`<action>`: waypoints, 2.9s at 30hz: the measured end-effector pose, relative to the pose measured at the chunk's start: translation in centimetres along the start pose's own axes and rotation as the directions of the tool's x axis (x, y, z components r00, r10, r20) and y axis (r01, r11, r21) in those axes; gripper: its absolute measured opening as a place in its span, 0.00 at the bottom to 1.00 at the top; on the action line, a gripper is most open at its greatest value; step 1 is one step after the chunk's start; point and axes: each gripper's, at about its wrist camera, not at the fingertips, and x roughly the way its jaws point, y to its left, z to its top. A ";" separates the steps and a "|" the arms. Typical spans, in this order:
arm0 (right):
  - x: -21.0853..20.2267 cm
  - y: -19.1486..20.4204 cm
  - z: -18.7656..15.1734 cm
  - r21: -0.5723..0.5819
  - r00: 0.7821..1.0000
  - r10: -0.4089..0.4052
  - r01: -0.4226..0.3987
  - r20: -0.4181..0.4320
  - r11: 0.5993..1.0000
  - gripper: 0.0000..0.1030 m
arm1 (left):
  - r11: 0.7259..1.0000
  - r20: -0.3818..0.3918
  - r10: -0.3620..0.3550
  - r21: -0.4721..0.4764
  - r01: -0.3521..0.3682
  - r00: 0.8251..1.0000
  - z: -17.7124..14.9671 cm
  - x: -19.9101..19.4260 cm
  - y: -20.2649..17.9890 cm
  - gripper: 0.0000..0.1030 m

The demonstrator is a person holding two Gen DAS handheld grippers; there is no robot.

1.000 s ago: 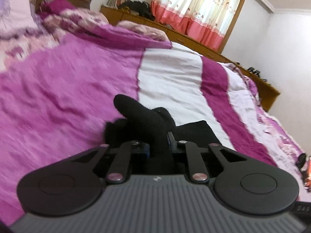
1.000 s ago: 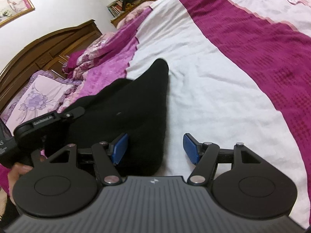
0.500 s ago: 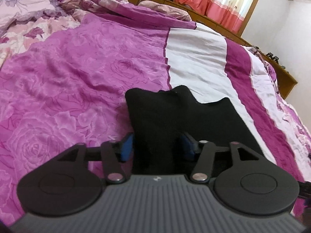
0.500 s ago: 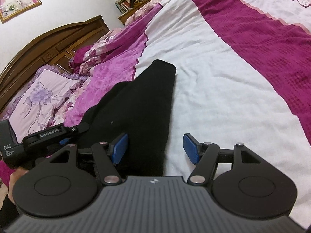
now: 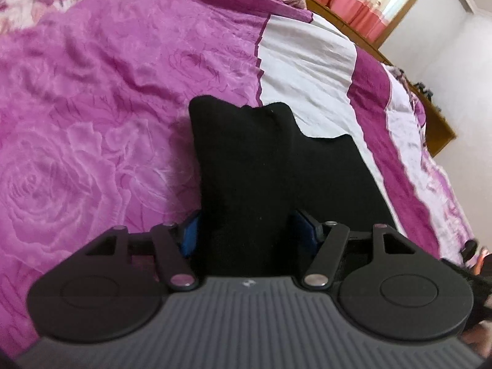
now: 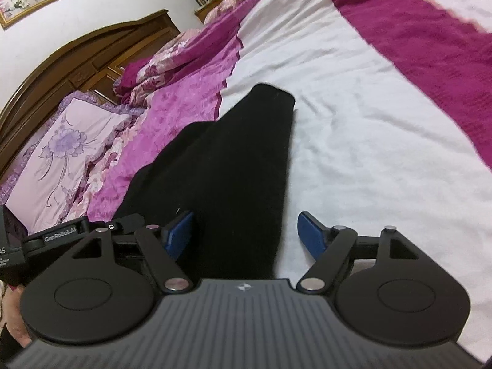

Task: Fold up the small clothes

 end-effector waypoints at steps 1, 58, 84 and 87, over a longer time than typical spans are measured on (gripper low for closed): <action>0.5 -0.1 0.1 0.014 1.000 0.009 -0.009 -0.010 1.000 0.77 | 1.000 -0.004 -0.017 -0.022 0.017 1.000 0.0 0.2 0.2 0.63; -11.0 -10.5 -2.9 0.268 0.999 -0.007 -0.002 0.034 0.963 0.43 | 0.973 -0.184 -0.198 0.084 0.216 0.963 -7.4 1.8 -11.3 0.41; -18.1 -7.2 -6.3 0.025 0.984 -0.151 0.149 0.099 0.988 0.71 | 0.948 -0.064 0.072 0.315 -0.049 0.995 -10.5 -5.6 -13.9 0.63; -19.0 -6.8 -7.2 -0.003 0.982 -0.167 0.168 0.090 0.986 0.72 | 0.946 -0.072 0.095 0.317 -0.068 0.993 -11.4 -6.1 -14.0 0.63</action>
